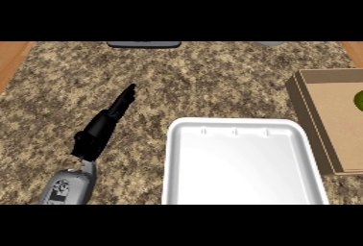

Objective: Pick the pear from the tray and place it in the cardboard box

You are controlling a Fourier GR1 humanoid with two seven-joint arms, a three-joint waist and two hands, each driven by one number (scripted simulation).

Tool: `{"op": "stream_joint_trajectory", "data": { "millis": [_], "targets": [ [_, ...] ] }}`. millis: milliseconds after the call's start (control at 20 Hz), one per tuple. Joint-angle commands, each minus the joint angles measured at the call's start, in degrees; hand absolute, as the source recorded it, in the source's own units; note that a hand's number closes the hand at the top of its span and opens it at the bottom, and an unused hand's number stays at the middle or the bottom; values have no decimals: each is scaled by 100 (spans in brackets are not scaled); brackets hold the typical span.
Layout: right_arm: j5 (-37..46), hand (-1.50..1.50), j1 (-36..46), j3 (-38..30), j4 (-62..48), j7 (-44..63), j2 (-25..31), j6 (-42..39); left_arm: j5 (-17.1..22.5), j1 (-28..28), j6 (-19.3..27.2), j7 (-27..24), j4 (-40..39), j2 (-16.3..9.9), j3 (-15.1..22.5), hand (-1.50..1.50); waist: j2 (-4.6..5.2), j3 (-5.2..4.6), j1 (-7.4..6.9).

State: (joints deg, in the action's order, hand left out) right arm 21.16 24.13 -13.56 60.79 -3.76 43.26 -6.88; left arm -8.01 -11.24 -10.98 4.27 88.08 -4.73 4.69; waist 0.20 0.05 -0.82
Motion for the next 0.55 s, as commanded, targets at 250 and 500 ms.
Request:
{"op": "stream_joint_trajectory", "data": {
  "millis": [250, 500],
  "targets": [
    [-1342, -150, 492, -1333, -843, -975, -547, 367, -119, -182, 236, 140, -95, 189, 2, 0, 7, 7, 60],
    [-2378, -150, 724, -2289, -1596, -881, 148, -558, 143, -57, -114, 380, 309, -98, -135, 0, -11, 6, 6]
  ]
}}
